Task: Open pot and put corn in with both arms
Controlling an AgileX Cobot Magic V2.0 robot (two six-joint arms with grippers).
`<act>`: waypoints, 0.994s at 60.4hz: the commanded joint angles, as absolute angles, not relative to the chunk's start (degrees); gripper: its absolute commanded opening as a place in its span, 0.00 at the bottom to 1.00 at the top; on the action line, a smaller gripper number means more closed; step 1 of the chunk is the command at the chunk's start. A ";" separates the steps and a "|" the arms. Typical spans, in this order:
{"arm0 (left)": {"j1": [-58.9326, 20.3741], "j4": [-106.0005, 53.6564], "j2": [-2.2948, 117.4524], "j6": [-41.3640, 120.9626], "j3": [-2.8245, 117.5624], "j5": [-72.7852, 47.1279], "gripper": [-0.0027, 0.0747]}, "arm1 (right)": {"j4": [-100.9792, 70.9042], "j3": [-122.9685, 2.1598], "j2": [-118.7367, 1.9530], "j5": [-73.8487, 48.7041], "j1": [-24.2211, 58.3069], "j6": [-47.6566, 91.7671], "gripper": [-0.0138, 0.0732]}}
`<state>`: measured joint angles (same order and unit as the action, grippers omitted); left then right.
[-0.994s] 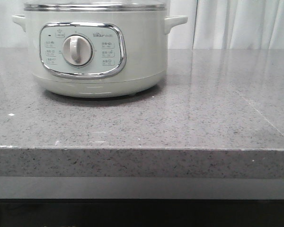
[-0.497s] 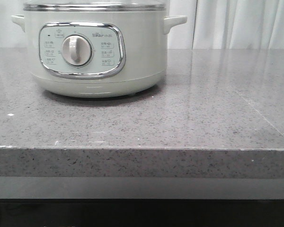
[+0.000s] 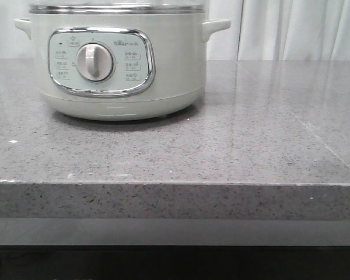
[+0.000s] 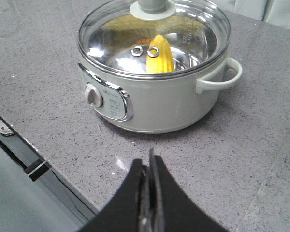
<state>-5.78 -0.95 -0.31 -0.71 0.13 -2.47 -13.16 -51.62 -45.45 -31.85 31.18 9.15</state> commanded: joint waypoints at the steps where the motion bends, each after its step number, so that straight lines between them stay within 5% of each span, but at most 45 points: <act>1: -5.19 -1.66 -1.28 -0.55 -1.39 5.90 0.01 | -13.64 -53.07 -45.05 -28.06 31.24 9.33 0.02; 60: -5.22 0.77 -1.28 -4.54 -1.18 2.02 0.01 | -13.64 -53.07 -45.45 -28.05 31.24 9.33 0.02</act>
